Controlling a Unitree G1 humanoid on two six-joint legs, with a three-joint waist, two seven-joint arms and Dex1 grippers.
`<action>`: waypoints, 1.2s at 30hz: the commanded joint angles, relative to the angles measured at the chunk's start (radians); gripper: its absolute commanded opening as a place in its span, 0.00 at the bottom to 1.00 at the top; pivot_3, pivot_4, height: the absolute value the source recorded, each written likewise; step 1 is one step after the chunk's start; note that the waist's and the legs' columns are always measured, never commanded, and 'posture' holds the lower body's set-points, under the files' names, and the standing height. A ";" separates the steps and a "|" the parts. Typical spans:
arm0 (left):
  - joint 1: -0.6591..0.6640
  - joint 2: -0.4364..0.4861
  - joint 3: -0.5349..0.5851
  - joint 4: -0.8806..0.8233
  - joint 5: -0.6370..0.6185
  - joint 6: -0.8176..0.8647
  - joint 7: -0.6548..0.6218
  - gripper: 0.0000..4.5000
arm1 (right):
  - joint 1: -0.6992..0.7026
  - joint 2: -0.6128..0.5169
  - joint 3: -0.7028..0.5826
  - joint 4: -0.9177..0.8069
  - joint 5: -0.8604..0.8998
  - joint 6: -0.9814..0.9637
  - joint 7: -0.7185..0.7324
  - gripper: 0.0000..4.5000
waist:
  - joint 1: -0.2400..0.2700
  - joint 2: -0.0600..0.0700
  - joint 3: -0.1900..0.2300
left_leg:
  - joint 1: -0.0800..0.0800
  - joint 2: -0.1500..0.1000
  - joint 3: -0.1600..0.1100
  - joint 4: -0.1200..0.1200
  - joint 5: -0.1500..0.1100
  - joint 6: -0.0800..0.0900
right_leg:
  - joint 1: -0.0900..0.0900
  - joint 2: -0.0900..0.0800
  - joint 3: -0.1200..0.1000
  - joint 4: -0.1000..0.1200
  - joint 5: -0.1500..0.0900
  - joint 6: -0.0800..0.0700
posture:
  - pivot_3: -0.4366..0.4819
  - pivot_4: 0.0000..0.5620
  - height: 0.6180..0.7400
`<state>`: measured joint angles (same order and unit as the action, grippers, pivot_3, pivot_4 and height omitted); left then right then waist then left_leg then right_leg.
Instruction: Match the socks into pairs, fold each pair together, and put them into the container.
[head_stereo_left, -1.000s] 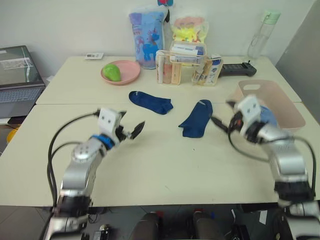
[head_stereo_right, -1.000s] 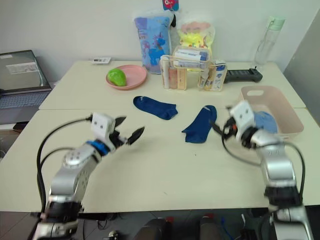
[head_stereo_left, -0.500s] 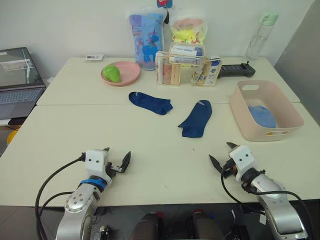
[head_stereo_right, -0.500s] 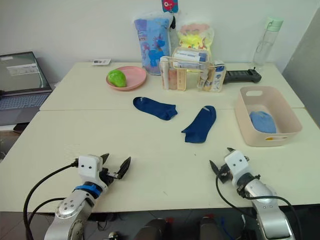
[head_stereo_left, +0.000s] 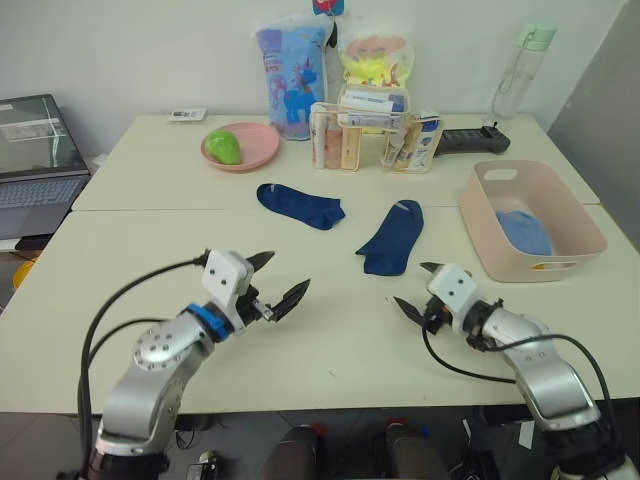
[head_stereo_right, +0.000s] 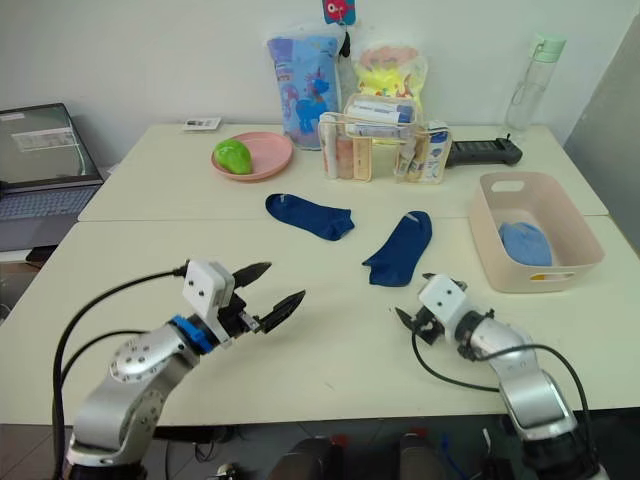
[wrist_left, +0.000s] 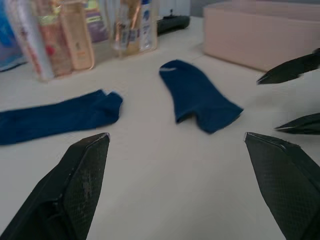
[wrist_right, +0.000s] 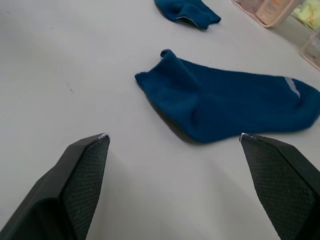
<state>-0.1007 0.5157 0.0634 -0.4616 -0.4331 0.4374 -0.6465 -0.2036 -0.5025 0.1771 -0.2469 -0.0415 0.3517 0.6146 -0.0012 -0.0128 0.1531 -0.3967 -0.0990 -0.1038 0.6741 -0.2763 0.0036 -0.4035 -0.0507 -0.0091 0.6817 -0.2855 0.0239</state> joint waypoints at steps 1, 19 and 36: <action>-0.039 0.023 -0.010 -0.031 -0.042 0.038 -0.032 1.00 | -0.062 -0.001 0.044 0.049 -0.026 -0.006 0.024 0.99 | -0.001 0.000 0.000 | 0.000 0.000 0.000 0.000 0.000 0.000 | 0.000 0.000 0.000 0.000 0.000 0.000 | 0.48 0.27 1.00; -0.084 0.016 -0.008 -0.029 -0.065 0.078 -0.019 1.00 | -0.280 0.090 0.072 0.348 -0.018 0.037 0.050 0.46 | -0.001 0.000 0.000 | 0.000 0.000 0.000 0.000 0.000 0.000 | 0.000 0.000 0.000 0.000 0.000 0.000 | 0.48 0.27 1.00; -0.104 0.061 0.010 0.000 -0.121 0.142 -0.058 1.00 | -0.214 -0.137 0.165 0.183 0.135 -0.153 0.572 0.01 | -0.001 0.000 0.000 | -0.001 0.000 -0.001 0.000 0.000 0.000 | -0.001 0.000 -0.001 -0.001 0.000 0.000 | 0.48 0.27 1.00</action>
<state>-0.1933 0.5637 0.0537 -0.4540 -0.5300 0.5715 -0.6870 -0.4156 -0.6214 0.3441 -0.0090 0.0698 0.2372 1.1360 -0.0017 -0.0130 0.1534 -0.3978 -0.0988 -0.1046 0.6741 -0.2763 0.0036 -0.4041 -0.0507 -0.0097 0.6809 -0.2854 0.0238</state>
